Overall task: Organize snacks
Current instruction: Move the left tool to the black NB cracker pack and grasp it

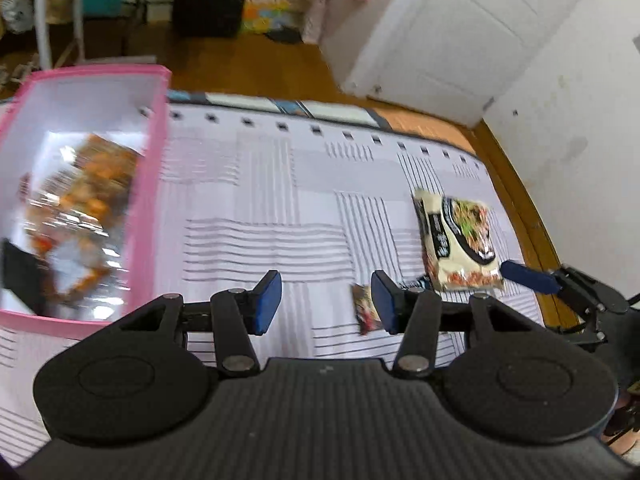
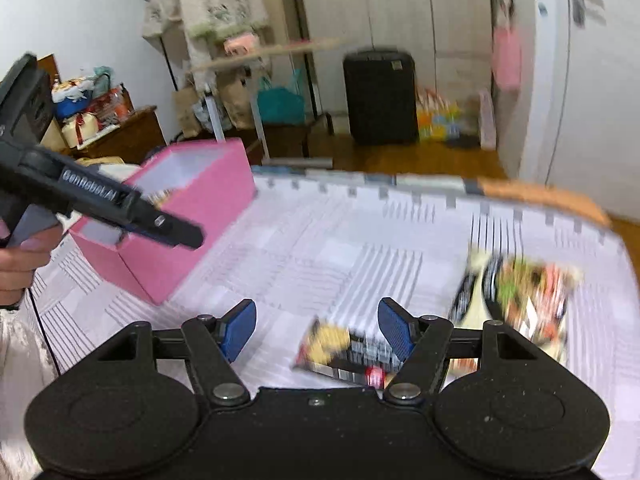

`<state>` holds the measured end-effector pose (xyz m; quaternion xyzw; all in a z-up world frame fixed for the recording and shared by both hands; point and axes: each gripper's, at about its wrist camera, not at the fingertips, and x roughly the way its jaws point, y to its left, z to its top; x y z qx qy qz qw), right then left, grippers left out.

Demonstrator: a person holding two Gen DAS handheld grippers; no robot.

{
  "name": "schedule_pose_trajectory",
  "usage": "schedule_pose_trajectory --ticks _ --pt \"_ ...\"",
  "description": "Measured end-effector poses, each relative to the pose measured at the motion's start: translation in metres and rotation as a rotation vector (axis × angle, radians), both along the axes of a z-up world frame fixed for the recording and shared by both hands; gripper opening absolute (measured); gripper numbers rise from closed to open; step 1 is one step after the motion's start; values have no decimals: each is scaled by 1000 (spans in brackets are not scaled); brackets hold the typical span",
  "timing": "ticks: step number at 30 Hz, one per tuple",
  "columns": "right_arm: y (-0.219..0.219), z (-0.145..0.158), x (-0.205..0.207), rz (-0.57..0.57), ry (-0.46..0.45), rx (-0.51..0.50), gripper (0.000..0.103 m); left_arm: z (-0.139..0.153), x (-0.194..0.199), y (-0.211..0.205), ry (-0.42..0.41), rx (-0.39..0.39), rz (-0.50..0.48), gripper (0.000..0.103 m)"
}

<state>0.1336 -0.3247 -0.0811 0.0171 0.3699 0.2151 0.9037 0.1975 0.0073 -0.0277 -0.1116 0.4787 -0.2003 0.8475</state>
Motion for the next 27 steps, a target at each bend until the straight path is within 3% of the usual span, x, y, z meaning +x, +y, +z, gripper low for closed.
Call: schedule_pose_trajectory --ticks 7,16,22,27 --pt "-10 -66 -3 -16 152 66 72 -55 27 -63 39 14 -102 46" --pt "-13 -107 4 -66 227 148 72 -109 57 -118 38 -7 -225 46" --pt "-14 -110 5 -89 207 184 75 -130 57 -129 178 -68 -283 46" --pt "2 -108 -4 -79 171 79 85 -134 47 -123 311 -152 -301 46"
